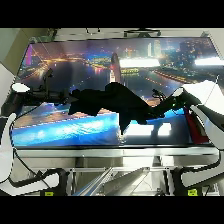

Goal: Fold the shirts.

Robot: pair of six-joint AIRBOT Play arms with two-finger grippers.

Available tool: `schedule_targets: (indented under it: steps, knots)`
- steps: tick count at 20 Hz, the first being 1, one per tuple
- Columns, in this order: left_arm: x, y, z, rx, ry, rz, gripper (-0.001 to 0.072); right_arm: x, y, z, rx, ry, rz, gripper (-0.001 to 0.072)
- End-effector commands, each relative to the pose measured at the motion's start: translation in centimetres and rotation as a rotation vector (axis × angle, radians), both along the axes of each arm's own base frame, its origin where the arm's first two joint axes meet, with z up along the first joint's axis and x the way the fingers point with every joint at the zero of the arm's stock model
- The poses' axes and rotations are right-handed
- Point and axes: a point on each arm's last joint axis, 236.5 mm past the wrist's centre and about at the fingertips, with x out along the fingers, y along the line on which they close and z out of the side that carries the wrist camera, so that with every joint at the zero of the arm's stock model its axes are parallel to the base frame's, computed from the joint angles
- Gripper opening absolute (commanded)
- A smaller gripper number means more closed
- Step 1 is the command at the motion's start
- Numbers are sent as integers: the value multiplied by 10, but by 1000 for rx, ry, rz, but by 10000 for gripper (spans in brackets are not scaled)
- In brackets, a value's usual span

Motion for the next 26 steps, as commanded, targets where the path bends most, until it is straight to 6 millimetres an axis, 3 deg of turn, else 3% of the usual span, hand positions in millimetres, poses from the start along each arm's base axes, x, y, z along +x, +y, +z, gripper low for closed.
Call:
schedule_targets:
  steps: [1, 3, 5, 6, 8, 10, 12, 14, 16, 18, 19, 20, 22, 24, 26]
  knots:
    - [4, 8, 32, 0, -76, 12, 23, 7, -22, 38, -32, -22, -3, 16]
    - [8, 21, 85, 18, -200, 22, 23, 33, -47, 87, -73, -153, -55, 16]
    - [5, 24, 157, 6, -360, 32, 23, 62, -66, 163, -90, -364, -118, 16]
    - [0, 25, 198, 4, -462, 41, 23, 71, -71, 212, -98, -499, -139, 16]
    - [-18, 26, 278, 15, -670, 62, 23, 71, -74, 315, -107, -779, -172, 16]
    - [-48, 30, 351, 64, -869, 103, 24, 47, -71, 416, -128, -1059, -195, 16]
    - [-84, 35, 415, 153, -1070, 166, 25, 4, -66, 500, -148, -1307, -201, 16]
    - [-123, 37, 466, 262, -1248, 231, 25, -46, -59, 563, -161, -1510, -209, 16]
    - [-151, 35, 497, 365, -1364, 275, 25, -86, -55, 606, -184, -1683, -213, 16]
    - [-165, 31, 519, 414, -1445, 288, 25, -108, -55, 631, -210, -1803, -220, 16]
    - [-165, 31, 526, 428, -1470, 280, 26, -108, -57, 634, -214, -1811, -227, 16]
    - [-160, 34, 528, 428, -1472, 279, 25, -103, -57, 630, -215, -1798, -223, 16]
    - [-132, 49, 521, 370, -1423, 274, 26, -71, -59, 610, -209, -1718, -193, 16]
    - [-86, 59, 489, 252, -1324, 218, 26, -24, -61, 575, -187, -1588, -167, 16]
    - [-27, 71, 429, 219, -1159, 170, 26, 27, -66, 522, -168, -1406, -149, 16]
